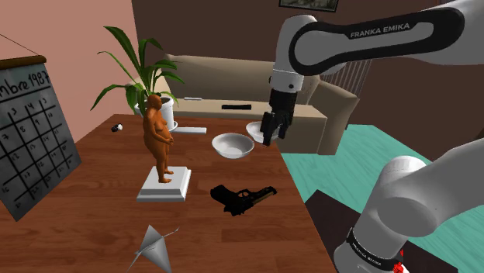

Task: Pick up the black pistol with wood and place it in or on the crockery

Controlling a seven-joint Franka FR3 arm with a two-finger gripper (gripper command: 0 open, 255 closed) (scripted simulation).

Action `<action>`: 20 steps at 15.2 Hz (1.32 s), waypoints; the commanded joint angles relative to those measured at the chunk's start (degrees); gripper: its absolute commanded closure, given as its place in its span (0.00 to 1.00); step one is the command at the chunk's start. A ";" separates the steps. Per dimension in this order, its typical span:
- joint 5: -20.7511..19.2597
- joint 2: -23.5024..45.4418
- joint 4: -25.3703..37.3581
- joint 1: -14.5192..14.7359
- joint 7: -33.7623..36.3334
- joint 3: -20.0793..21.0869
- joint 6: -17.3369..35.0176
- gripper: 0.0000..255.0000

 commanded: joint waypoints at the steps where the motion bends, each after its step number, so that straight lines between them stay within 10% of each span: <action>1: 0.77 1.77 -2.06 0.86 0.76 1.58 4.29 0.00; 20: 0.17 29.21 -2.57 5.11 9.70 13.46 34.49 0.00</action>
